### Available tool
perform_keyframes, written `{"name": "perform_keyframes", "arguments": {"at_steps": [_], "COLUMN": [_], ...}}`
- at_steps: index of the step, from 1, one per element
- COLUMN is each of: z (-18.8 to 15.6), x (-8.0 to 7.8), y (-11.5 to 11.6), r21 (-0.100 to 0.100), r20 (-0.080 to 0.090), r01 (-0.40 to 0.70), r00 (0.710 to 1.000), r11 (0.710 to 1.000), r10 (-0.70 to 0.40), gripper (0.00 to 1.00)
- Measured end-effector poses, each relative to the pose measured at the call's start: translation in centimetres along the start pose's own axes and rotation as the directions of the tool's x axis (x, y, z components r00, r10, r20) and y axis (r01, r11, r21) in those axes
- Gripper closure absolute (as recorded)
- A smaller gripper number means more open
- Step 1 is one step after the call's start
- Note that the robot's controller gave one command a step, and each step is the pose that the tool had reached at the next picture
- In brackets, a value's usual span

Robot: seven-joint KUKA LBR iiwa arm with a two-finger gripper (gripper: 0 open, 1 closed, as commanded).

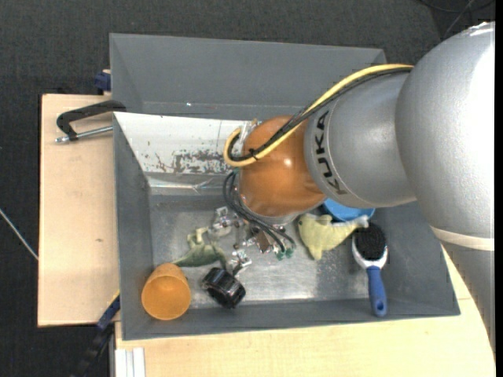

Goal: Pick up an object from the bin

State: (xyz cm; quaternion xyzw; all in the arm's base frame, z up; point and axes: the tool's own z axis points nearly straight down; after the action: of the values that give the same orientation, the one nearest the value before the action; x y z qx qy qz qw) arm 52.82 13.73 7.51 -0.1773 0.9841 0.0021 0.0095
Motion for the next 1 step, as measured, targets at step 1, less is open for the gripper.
{"name": "perform_keyframes", "arguments": {"at_steps": [1], "z": [-10.24], "x": [-1.02], "y": [1.60], "r21": [0.000], "r20": [-0.005], "r01": [0.104], "r00": [0.995], "r11": [0.995], "r10": [-0.104], "gripper": [1.00]}}
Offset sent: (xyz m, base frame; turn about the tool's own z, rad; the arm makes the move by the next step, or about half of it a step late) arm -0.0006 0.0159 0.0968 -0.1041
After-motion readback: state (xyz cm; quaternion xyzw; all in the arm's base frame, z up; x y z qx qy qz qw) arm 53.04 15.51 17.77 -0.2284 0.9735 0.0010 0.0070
